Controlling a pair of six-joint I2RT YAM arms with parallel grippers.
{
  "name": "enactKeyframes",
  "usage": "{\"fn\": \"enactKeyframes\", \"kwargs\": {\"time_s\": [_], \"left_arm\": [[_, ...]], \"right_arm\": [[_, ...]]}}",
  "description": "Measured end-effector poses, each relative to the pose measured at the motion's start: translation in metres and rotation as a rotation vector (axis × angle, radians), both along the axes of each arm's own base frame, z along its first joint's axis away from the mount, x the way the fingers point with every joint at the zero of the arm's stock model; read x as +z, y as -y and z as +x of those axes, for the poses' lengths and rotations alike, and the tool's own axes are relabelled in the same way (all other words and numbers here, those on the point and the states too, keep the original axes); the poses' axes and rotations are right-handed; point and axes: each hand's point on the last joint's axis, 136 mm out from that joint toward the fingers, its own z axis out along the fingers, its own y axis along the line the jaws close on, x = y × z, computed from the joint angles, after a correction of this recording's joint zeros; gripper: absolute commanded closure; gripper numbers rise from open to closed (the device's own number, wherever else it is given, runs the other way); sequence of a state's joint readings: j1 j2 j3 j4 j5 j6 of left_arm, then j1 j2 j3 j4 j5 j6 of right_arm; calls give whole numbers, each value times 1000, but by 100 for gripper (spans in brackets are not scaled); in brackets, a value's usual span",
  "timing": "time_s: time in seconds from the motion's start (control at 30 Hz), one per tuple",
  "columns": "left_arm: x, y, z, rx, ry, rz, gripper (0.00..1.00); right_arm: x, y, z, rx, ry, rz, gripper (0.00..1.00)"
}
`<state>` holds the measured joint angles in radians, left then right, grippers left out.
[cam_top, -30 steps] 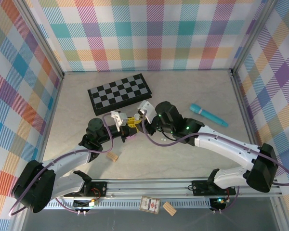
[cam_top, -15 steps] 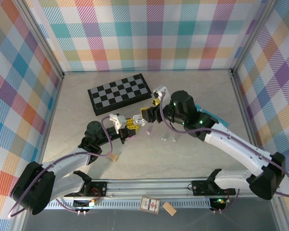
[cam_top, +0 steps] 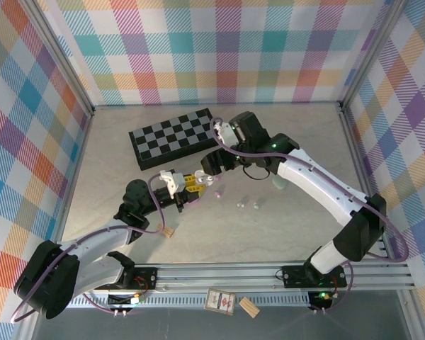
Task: Insert wireless bluetooth earbuds into charging case
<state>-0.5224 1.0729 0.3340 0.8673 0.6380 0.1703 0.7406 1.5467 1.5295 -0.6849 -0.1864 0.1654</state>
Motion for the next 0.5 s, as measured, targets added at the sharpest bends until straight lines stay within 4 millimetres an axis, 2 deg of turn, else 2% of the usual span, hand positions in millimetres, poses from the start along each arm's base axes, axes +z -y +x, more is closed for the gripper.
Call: {"fn": "enactKeyframes", "kwargs": {"time_s": [0.5], "left_arm": [[-7, 1, -3, -16, -20, 22, 96]], "right_arm": [[-7, 5, -17, 106, -22, -53, 21]]}}
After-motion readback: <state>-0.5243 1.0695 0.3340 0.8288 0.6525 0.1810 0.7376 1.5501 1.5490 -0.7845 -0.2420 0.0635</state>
